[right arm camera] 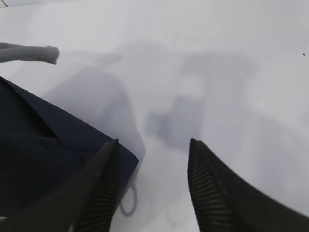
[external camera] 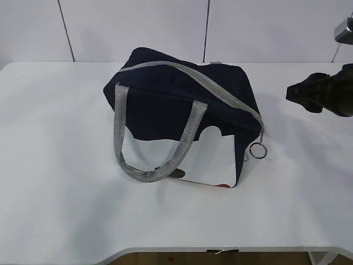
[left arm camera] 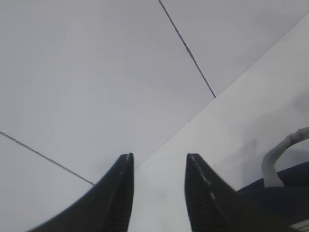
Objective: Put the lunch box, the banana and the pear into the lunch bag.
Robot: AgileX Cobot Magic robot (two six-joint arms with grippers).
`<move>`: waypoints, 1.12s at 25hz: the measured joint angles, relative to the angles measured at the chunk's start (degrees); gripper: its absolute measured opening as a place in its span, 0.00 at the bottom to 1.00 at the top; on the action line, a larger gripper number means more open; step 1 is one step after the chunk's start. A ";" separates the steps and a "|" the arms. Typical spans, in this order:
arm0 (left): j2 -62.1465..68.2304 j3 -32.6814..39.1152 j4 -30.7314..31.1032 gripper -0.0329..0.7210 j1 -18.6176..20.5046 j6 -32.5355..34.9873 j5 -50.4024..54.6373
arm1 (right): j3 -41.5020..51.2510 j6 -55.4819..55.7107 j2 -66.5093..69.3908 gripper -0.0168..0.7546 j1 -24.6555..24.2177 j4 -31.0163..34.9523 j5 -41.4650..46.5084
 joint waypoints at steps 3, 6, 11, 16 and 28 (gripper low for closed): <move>-3.35 0.00 -0.24 0.41 0.09 0.00 2.30 | 0.00 0.25 -1.34 0.51 0.00 0.00 0.87; -6.64 0.00 -0.33 0.42 0.09 0.00 5.40 | 0.00 1.20 -2.32 0.51 -0.02 0.00 2.27; -11.51 0.00 -1.18 0.43 0.09 -0.11 10.11 | 0.00 3.14 -4.43 0.51 -0.02 -0.65 4.18; -15.79 0.00 -1.84 0.43 0.09 -0.11 11.88 | 0.00 4.44 -8.91 0.51 -0.02 -0.97 4.75; -24.51 0.00 -0.42 0.43 0.09 -0.11 22.65 | 0.00 6.31 -23.16 0.51 -0.02 -4.51 0.18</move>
